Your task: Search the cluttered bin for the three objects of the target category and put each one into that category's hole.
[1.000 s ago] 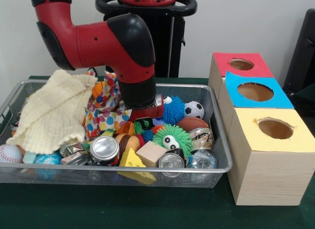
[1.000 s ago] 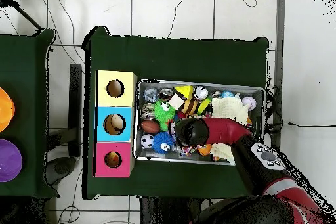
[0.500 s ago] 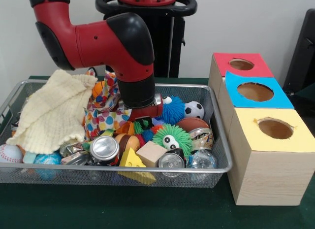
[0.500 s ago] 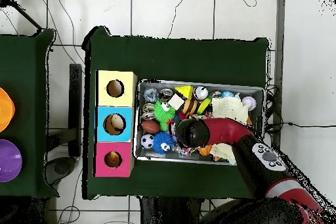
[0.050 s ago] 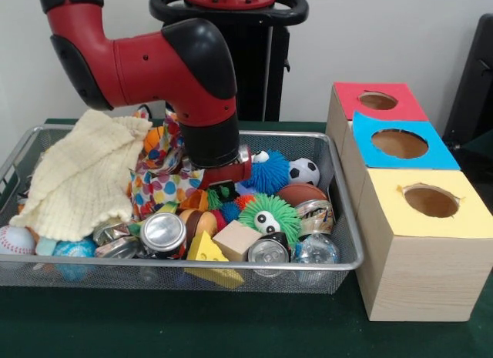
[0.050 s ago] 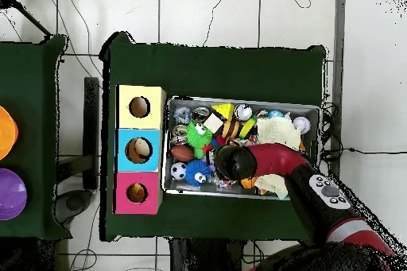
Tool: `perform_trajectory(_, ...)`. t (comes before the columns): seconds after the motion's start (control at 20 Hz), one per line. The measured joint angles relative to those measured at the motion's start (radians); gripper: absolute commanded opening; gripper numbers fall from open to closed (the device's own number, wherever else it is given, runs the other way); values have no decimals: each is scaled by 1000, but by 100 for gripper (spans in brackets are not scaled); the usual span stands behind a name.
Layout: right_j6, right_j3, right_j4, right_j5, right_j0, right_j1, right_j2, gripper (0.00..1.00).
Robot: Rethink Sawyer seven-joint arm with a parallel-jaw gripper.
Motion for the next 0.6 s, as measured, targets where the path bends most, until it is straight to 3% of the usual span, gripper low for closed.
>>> perform_trajectory(0.6, 0, 7, -42, 45, -92, 23, 76, 0)
